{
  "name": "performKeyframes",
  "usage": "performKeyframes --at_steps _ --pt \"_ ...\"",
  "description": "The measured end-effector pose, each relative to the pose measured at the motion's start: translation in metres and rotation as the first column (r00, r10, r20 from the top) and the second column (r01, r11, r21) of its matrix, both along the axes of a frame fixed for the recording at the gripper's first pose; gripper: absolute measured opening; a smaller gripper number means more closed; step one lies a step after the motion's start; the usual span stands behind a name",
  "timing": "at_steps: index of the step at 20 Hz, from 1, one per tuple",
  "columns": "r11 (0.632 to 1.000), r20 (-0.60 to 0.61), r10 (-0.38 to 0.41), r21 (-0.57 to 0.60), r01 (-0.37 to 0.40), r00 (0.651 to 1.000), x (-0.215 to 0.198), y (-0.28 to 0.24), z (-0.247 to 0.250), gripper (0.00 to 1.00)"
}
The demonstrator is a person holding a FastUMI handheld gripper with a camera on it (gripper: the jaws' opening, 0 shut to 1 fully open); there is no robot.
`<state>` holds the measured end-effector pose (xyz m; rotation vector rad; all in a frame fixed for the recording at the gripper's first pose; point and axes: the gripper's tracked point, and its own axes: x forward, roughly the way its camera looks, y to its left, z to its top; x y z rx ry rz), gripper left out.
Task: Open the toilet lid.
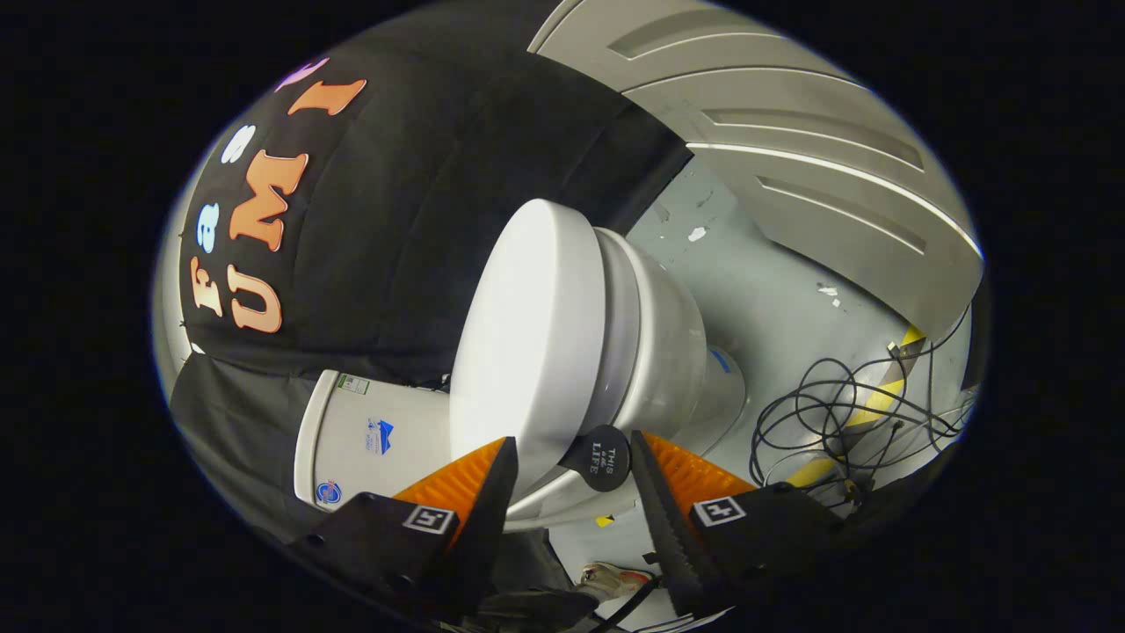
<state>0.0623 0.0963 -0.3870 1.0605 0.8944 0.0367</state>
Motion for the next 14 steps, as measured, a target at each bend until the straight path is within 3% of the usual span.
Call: performKeyframes --at_steps 1,3,5,7,10,14 --pt "1.000 -0.006 -0.002 0.023 0.002 1.000 0.003 0.003 -0.003 0.72" --pt "0.998 -0.034 -0.012 0.054 0.014 0.999 0.004 0.004 -0.009 0.70" --pt "0.999 -0.040 0.000 0.052 0.003 0.999 0.004 0.005 -0.015 0.54" --pt "0.998 -0.044 0.013 0.056 -0.011 0.999 0.003 0.009 -0.014 0.54" --pt "0.999 -0.066 0.015 0.046 -0.012 0.998 0.001 0.008 -0.021 0.33" --pt "0.999 -0.049 0.000 0.053 0.003 0.999 0.004 0.005 -0.015 0.28"
